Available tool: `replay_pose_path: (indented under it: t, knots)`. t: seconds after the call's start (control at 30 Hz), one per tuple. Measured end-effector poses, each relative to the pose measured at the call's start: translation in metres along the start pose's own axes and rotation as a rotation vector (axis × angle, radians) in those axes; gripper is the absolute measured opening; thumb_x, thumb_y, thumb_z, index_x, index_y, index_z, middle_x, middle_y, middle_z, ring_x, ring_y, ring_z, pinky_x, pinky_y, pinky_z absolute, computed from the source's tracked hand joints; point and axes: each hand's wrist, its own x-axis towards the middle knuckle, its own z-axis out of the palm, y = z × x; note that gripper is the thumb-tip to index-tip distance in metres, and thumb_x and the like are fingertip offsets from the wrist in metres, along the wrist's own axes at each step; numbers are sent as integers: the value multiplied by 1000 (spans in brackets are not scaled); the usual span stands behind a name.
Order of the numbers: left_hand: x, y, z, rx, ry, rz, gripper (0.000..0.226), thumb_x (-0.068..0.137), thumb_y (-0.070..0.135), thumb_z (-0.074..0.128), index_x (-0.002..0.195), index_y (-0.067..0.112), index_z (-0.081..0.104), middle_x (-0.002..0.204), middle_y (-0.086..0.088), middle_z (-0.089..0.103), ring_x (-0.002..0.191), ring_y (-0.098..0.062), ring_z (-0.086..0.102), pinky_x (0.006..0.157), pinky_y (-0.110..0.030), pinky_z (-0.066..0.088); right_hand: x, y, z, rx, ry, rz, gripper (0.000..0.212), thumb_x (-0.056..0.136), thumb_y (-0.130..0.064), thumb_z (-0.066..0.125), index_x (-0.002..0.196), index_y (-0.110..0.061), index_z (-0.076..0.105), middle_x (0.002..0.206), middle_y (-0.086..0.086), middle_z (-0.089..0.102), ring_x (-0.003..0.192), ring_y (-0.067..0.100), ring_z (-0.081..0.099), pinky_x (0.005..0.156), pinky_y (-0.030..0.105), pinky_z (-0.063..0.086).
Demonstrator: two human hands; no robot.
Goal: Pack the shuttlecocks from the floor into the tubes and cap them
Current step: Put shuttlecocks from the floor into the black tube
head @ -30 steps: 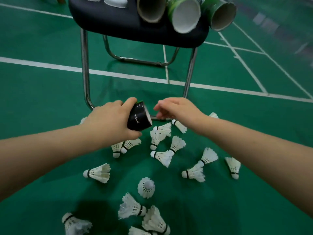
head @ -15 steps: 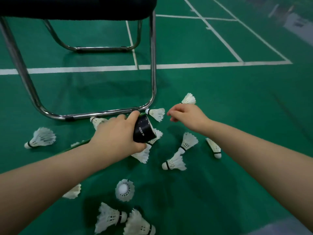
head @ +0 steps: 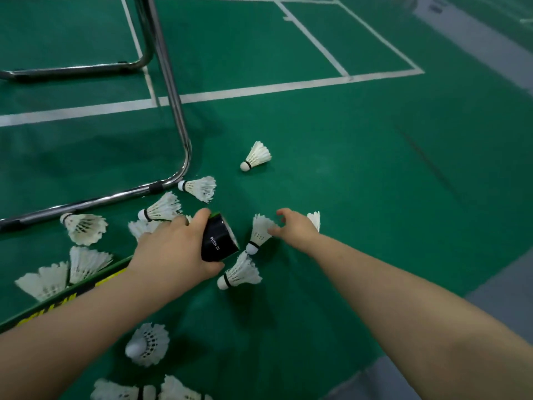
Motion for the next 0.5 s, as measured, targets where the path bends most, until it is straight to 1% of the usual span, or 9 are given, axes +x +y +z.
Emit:
replay_pose_path:
  t: [0.07, 0.1, 0.13, 0.17, 0.2, 0.23, 0.33, 0.4, 0.5]
  knots:
    - [0, 1, 2, 10, -22, -11, 76, 69, 65, 59, 127, 33, 23, 109, 0, 53, 102, -23, 52, 82, -38, 48, 4, 1, 6, 49, -12, -5, 48, 88, -37, 60, 128, -13, 52, 128, 5, 57, 113, 23, 54, 90, 29, 41]
    - [0, 0, 3, 12, -31, -18, 77, 69, 65, 59, 128, 33, 22, 109, 0, 53, 102, -23, 51, 83, -38, 48, 6, 1, 7, 67, -11, -6, 38, 88, -37, 60, 118, -14, 58, 118, 5, 62, 106, 22, 56, 84, 28, 42]
    - [1, 0, 4, 12, -39, -25, 77, 69, 65, 59, 128, 33, 22, 109, 0, 53, 102, -23, 51, 83, -38, 48, 8, 1, 7, 85, -8, -7, 27, 89, -36, 59, 105, -15, 63, 103, 4, 64, 95, 22, 57, 75, 27, 43]
    - [2, -1, 4, 11, -44, -32, 77, 69, 64, 60, 128, 33, 23, 108, -1, 53, 102, -23, 52, 82, -38, 48, 9, -1, 6, 109, 0, -8, 19, 90, -35, 58, 91, -17, 63, 87, 1, 62, 85, 21, 56, 65, 27, 41]
    - [3, -2, 4, 7, -48, -39, 77, 69, 64, 60, 128, 33, 23, 107, -1, 53, 101, -23, 52, 82, -38, 48, 9, -3, 3, 146, 14, -6, 19, 91, -34, 55, 82, -18, 59, 75, -2, 56, 77, 20, 52, 58, 26, 37]
    - [4, -2, 3, 3, -51, -43, 76, 69, 64, 60, 128, 32, 23, 105, -1, 52, 99, -23, 52, 82, -38, 49, 9, -5, -1, 198, 37, -10, 21, 93, -33, 53, 78, -18, 56, 70, -5, 50, 72, 18, 49, 54, 26, 34]
    - [4, -4, 3, 2, -59, -56, 76, 69, 64, 61, 127, 32, 23, 104, -1, 52, 99, -22, 52, 82, -38, 48, 7, -13, -8, 381, 104, -78, 25, 95, -27, 48, 73, -16, 53, 68, -2, 46, 69, 18, 43, 56, 29, 31]
    - [3, -5, 4, 2, -64, -60, 75, 69, 63, 61, 127, 32, 24, 104, 0, 52, 98, -22, 52, 81, -37, 48, 4, -17, -8, 545, 121, -128, 30, 95, -21, 48, 65, -18, 50, 68, -1, 47, 71, 18, 42, 62, 29, 31]
    - [1, -5, 5, -4, -72, -63, 74, 70, 63, 61, 126, 32, 24, 103, -1, 51, 97, -22, 52, 80, -37, 47, -6, -23, -4, 703, 121, -184, 32, 95, -14, 46, 64, -19, 49, 68, -1, 48, 71, 16, 43, 68, 29, 33]
